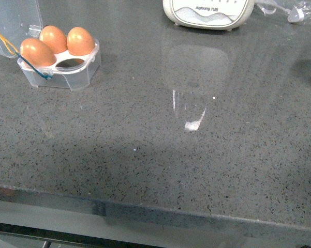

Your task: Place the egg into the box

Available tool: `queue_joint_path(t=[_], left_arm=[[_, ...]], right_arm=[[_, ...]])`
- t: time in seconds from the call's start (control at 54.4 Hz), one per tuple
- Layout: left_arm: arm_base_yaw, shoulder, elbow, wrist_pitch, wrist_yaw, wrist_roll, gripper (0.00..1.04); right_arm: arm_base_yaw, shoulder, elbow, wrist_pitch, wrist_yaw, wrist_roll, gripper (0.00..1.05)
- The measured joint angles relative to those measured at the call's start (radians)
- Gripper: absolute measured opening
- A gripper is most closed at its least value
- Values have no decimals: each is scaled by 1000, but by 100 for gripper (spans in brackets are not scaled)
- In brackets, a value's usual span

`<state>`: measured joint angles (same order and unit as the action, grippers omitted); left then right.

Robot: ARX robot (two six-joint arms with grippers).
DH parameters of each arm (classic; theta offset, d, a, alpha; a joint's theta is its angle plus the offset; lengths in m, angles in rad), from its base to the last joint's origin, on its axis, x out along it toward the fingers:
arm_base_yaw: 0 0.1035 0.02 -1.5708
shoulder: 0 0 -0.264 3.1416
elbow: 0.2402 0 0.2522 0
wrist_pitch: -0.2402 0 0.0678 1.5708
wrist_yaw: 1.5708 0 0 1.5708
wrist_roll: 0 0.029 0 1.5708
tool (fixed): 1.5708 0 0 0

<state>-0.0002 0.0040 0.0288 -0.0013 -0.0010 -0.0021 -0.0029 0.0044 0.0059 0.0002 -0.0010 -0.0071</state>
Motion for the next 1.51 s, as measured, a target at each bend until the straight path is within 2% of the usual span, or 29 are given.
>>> queue_joint_path(t=[1.416, 1.453, 1.508], left_arm=[[0, 0, 0, 0, 0, 0, 98], [0, 0, 0, 0, 0, 0, 98], [0, 0, 0, 0, 0, 0, 98]], right_arm=[[0, 0, 0, 0, 0, 0, 97], [19, 12, 6, -23, 53, 5, 97], [85, 66, 46, -114, 246, 12, 97]])
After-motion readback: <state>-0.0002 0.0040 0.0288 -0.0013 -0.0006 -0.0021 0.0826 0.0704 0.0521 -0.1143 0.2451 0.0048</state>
